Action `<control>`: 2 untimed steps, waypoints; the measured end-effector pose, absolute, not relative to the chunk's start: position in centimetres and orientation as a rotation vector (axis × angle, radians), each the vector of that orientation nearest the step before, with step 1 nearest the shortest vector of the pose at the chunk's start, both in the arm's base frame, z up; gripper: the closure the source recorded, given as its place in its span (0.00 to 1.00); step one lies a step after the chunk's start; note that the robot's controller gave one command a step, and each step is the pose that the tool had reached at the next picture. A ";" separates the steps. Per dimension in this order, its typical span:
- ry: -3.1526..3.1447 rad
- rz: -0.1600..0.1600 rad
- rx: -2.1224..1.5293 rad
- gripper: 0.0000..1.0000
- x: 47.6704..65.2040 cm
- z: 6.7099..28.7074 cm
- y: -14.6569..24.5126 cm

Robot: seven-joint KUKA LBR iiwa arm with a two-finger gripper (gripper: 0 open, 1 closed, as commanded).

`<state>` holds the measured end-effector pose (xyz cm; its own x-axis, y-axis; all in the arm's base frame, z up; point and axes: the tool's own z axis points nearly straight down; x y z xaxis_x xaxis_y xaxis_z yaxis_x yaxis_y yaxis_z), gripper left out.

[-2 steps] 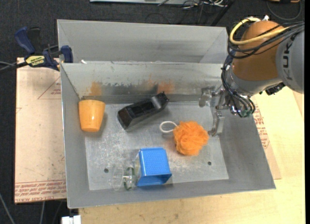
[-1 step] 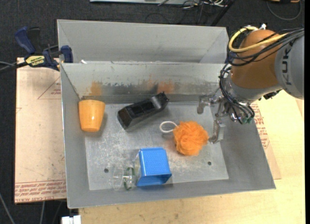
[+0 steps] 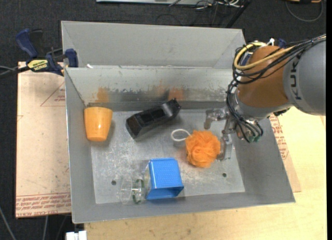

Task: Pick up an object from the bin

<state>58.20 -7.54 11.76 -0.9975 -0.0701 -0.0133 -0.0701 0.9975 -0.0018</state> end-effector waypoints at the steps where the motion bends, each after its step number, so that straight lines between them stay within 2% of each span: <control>1: 3.132 0.005 -0.284 0.00 57.6 8.6 -7.1; 2: 3.075 -0.005 -0.555 1.00 58.4 7.0 -8.2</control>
Offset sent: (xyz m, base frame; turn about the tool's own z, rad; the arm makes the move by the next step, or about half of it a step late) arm 0.0011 -0.0077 -0.0476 -0.2867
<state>58.43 -8.25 7.04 -0.9368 -0.3494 -0.0159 -0.3493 0.9370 -0.0058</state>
